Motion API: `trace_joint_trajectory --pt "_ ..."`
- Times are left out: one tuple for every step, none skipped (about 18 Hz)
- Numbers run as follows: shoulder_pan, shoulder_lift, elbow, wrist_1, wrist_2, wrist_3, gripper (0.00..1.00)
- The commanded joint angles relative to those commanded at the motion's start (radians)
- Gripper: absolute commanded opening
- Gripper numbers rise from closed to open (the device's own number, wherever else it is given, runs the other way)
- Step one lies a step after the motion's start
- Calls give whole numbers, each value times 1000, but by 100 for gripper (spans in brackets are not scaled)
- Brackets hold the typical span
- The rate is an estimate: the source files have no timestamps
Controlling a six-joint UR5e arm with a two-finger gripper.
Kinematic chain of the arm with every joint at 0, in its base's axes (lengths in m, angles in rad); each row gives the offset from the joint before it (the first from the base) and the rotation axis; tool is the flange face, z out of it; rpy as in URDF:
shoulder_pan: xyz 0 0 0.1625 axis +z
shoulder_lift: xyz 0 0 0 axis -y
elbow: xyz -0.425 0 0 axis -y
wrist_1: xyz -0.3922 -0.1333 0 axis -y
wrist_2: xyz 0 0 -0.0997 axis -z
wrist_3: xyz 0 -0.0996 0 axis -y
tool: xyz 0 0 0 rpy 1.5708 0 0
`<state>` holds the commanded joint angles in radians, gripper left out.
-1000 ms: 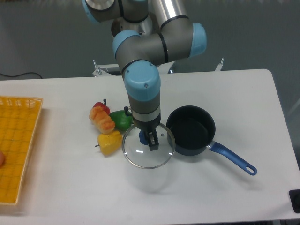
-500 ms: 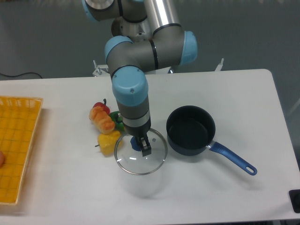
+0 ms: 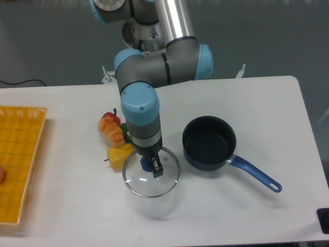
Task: Place the lid on the table
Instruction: 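Lower the held glass lid down onto the table surface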
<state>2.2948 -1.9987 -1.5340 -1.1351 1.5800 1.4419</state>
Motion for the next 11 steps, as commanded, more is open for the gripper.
trace_joint_trajectory --pt "0 -5 0 0 0 2 52" --pt "0 -11 0 0 0 3 52" --pt "0 -17 -2 0 2 5 52" --pt "0 -23 -2 0 3 5 52" --pt "0 -32 0 3 3 5 52" --pt "-2 -38 -2 6 5 5 52" --pt "0 -41 0 6 5 5 52" --pt "0 -43 0 6 5 6 52" --pt "-2 -49 0 6 5 6 52" --pt "0 -55 3 8 5 6 52" --pt "-2 -61 5 14 5 11 52"
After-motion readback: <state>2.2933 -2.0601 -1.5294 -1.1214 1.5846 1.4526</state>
